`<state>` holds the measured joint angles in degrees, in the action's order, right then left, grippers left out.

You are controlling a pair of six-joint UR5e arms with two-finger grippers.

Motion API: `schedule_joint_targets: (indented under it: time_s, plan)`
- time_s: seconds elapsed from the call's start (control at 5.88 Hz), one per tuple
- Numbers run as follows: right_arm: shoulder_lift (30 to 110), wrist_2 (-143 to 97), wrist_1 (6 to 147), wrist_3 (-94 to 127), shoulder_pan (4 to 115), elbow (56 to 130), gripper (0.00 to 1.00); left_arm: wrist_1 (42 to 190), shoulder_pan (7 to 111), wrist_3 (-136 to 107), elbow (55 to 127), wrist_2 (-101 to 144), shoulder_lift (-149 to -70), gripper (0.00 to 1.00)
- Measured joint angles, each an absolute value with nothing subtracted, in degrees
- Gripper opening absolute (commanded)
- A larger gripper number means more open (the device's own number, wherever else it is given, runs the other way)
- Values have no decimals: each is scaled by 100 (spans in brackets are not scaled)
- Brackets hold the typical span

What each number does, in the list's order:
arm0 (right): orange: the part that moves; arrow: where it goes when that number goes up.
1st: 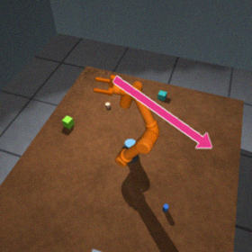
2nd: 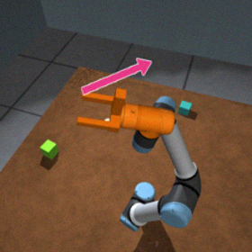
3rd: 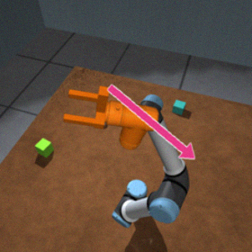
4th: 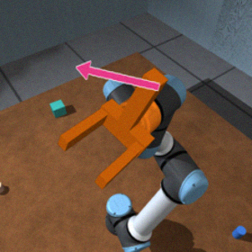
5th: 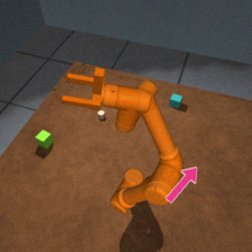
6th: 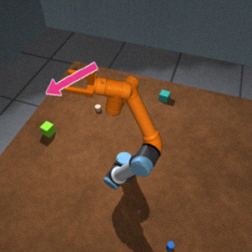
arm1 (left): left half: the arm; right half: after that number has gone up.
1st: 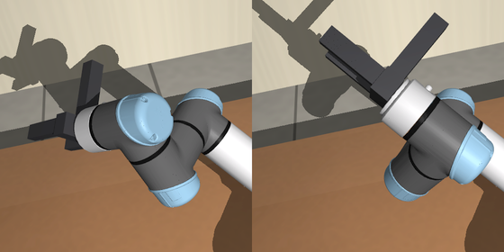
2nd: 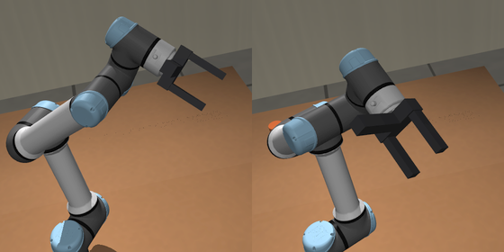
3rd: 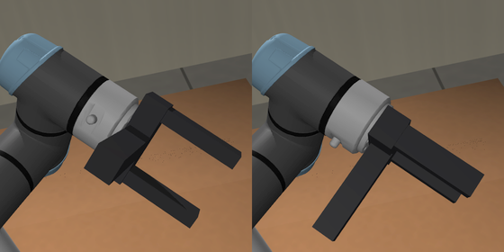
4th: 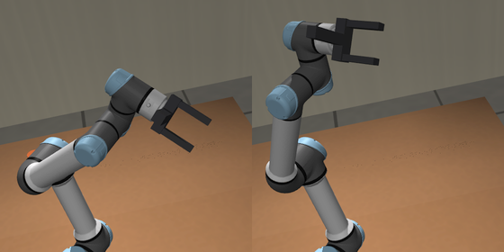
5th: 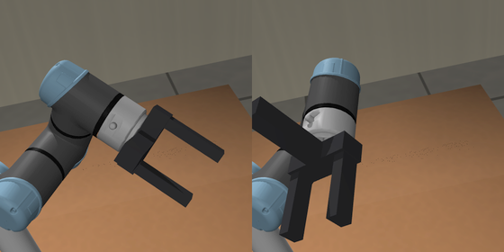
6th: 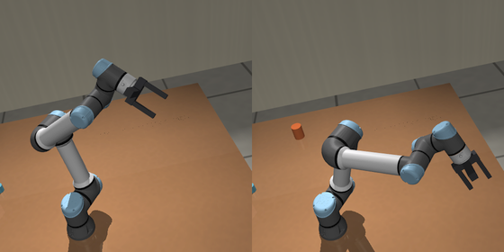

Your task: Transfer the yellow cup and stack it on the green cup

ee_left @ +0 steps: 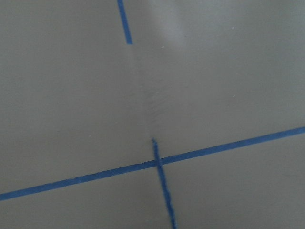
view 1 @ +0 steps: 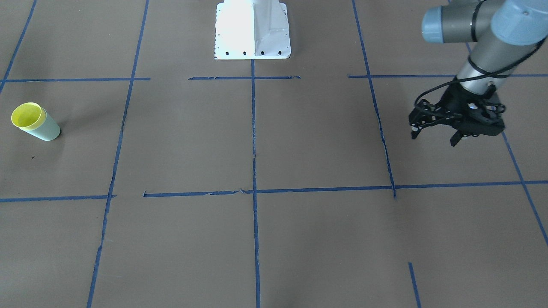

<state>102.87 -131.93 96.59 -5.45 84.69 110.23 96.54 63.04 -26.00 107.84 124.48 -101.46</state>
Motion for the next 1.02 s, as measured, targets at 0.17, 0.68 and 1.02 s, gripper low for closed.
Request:
schedule_joint_targets:
  time_s: [0.17,0.68,1.02]
  plan:
    - [10406,-13201,9662,-605,8580,11011,100,9322,6961,-1527,10794,12972,-9725,100]
    - [10458,-13231,9668,-605,8621,10984,100,8952,8120,260,10777,13423,-8220,100]
    - [10462,-13239,9668,-602,8622,10980,100,9003,8293,320,10401,13397,-7766,100]
